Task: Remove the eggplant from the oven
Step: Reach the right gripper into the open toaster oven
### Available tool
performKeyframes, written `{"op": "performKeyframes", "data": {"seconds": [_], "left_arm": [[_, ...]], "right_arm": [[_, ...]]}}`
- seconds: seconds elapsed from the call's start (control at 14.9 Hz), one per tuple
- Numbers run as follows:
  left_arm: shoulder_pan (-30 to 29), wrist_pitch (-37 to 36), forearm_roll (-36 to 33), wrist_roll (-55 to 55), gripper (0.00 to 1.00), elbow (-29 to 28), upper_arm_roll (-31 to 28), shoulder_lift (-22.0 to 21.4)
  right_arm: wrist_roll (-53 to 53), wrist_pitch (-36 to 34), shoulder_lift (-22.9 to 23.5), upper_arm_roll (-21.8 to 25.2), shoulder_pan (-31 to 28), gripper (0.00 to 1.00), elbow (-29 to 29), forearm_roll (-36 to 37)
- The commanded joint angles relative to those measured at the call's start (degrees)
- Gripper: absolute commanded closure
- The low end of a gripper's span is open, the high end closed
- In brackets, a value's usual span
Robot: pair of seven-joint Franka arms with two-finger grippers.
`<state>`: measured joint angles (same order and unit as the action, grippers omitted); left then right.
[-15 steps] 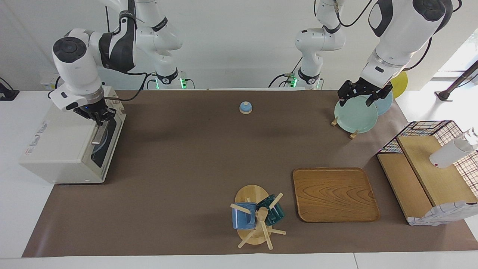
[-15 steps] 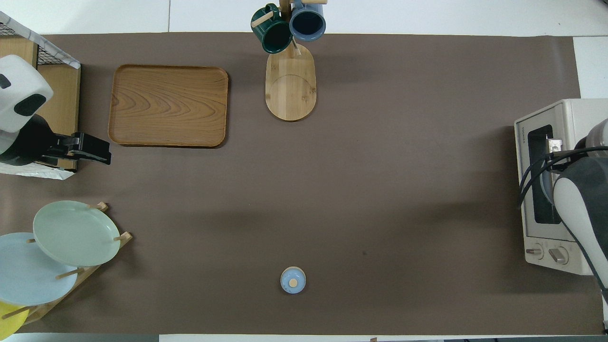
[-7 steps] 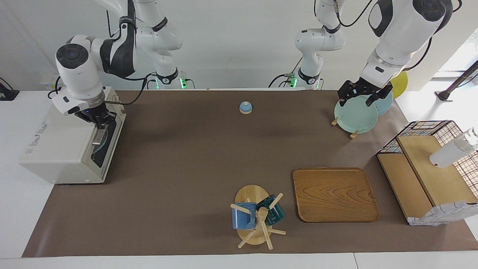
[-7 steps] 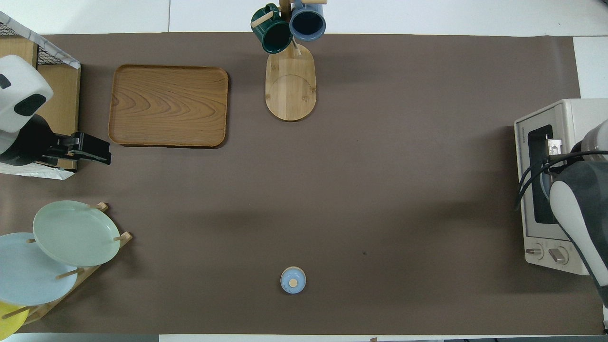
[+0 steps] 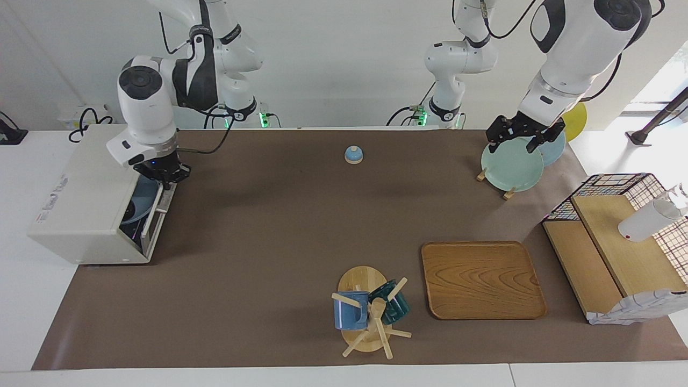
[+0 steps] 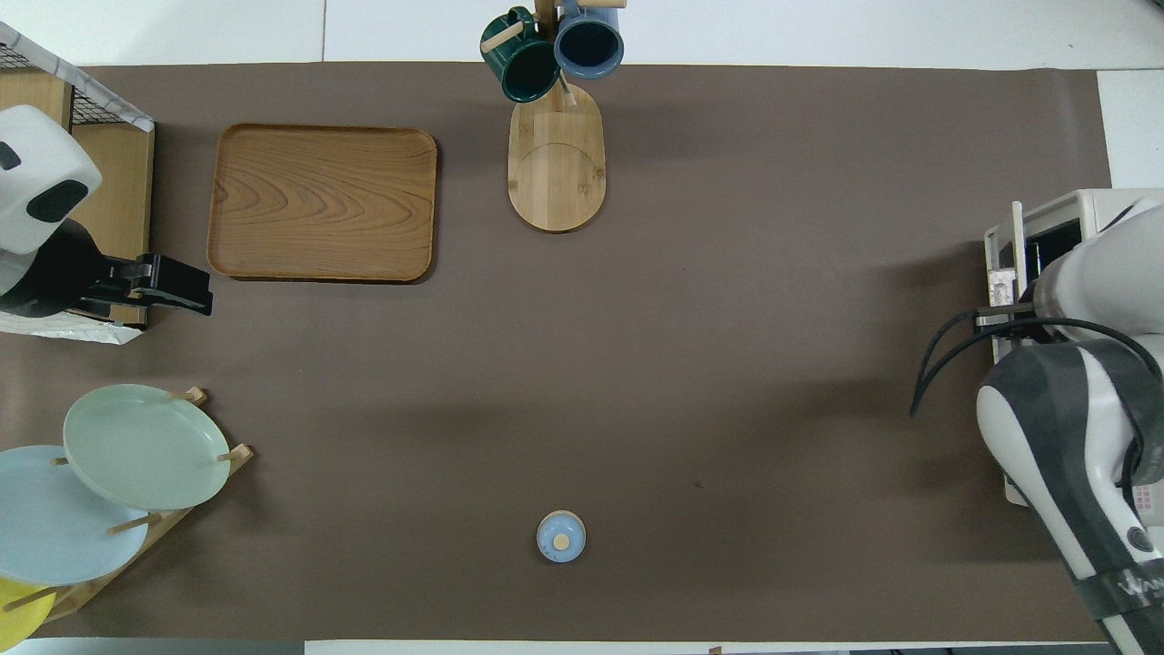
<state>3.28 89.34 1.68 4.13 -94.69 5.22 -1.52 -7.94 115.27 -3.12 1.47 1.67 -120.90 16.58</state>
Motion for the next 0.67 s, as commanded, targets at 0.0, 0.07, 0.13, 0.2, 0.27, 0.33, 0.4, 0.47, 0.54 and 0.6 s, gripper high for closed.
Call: {"op": "performKeyframes", "data": {"seconds": [0.0,0.07,0.13,0.2,0.27,0.33,0.4,0.47,0.54,0.6], "left_arm": [[-0.5,0.7,-0.5,-0.7,0.0,-0.1,0.2,-0.2],[-0.5,0.7,-0.5,-0.7,0.0,-0.1,0.2,-0.2],[-0.5,0.7,-0.5,-0.6,0.0,-0.1,0.2,-0.2],[-0.5,0.7,-0.5,-0.6,0.0,-0.1,0.2,-0.2],[-0.5,0.7,-0.5,-0.7,0.0,-0.1,0.2,-0.2],[-0.6,0.7,-0.5,-0.7,0.0,-0.1,0.2,-0.2],[-0.6,0.7,-0.5,-0.8,0.0,-0.1,0.2,-0.2],[-0.6,0.7,-0.5,-0.8,0.0,0.0,0.2,-0.2],[-0.6,0.7,-0.5,-0.8,0.0,-0.1,0.2,-0.2],[-0.6,0.7,-0.5,-0.8,0.0,0.0,0.2,-0.2]], "right_arm": [[-0.3,9.1,5.4,0.5,-1.1,1.0,-0.8,-1.6],[-0.2,11.0,5.8,0.5,-1.1,1.0,-1.5,-2.2],[-0.2,13.5,6.1,0.5,-1.1,1.0,-2.7,-2.8],[-0.3,15.2,6.1,0.5,-1.0,1.0,-3.7,-3.6],[-0.4,16.1,6.5,0.5,-0.9,1.0,-4.2,-4.2],[-0.4,16.3,7.5,0.4,-0.9,1.0,-4.2,-5.0],[-0.4,17.3,8.1,0.4,-0.9,1.0,-4.3,-6.2],[-0.4,17.8,8.9,0.4,-0.9,1.0,-4.2,-6.8],[-0.4,17.9,9.2,0.4,-0.9,1.0,-4.2,-7.0],[-0.5,18.0,10.1,0.2,-0.9,1.0,-4.2,-7.1]]}}
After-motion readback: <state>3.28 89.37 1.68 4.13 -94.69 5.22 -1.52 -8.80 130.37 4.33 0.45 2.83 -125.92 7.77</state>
